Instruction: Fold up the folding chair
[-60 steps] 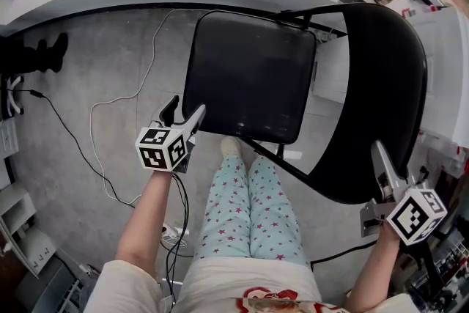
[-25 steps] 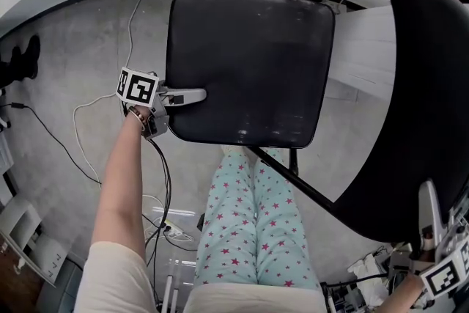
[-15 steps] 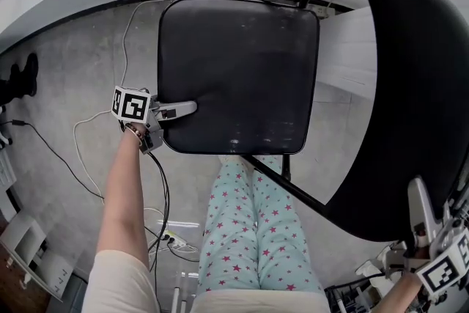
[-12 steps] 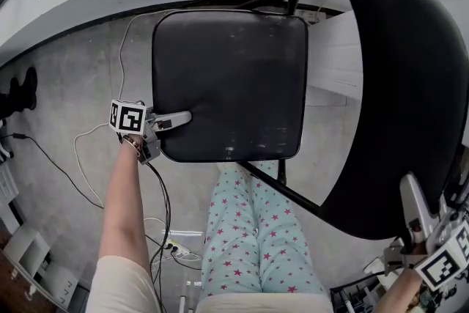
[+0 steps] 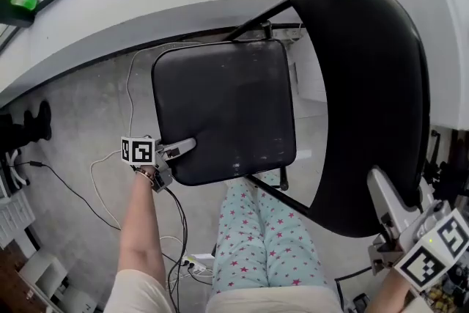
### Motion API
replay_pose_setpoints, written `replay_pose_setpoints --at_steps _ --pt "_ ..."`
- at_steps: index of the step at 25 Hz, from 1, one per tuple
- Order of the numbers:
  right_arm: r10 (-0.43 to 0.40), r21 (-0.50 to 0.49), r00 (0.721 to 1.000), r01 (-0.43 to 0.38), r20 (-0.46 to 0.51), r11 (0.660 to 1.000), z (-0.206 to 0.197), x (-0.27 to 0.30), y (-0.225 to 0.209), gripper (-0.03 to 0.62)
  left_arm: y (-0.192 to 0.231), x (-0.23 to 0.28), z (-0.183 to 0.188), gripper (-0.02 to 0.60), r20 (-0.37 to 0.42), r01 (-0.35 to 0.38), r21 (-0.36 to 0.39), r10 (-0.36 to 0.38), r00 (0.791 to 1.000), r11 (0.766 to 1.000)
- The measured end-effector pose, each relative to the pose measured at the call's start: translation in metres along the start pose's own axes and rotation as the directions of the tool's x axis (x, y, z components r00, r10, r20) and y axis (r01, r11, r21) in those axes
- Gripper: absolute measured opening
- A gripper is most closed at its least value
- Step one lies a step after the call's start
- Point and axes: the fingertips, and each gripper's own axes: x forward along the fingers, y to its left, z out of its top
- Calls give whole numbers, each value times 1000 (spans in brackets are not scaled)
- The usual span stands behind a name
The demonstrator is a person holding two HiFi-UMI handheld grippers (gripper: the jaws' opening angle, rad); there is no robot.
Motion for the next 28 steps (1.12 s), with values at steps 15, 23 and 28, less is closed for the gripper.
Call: replay_pose_setpoints --at_steps 15,23,28 --pt "-35 -41 999 36 27 998 39 -54 36 112 -142 11 5 275 -8 -196 14 196 980 980" --pt "-65 -95 997 70 47 993 54 -83 24 120 -211 46 6 261 -12 -362 37 363 932 931" --pt "-79 -106 996 84 48 991 62 -101 16 120 -253 66 3 238 -16 -413 39 414 910 910"
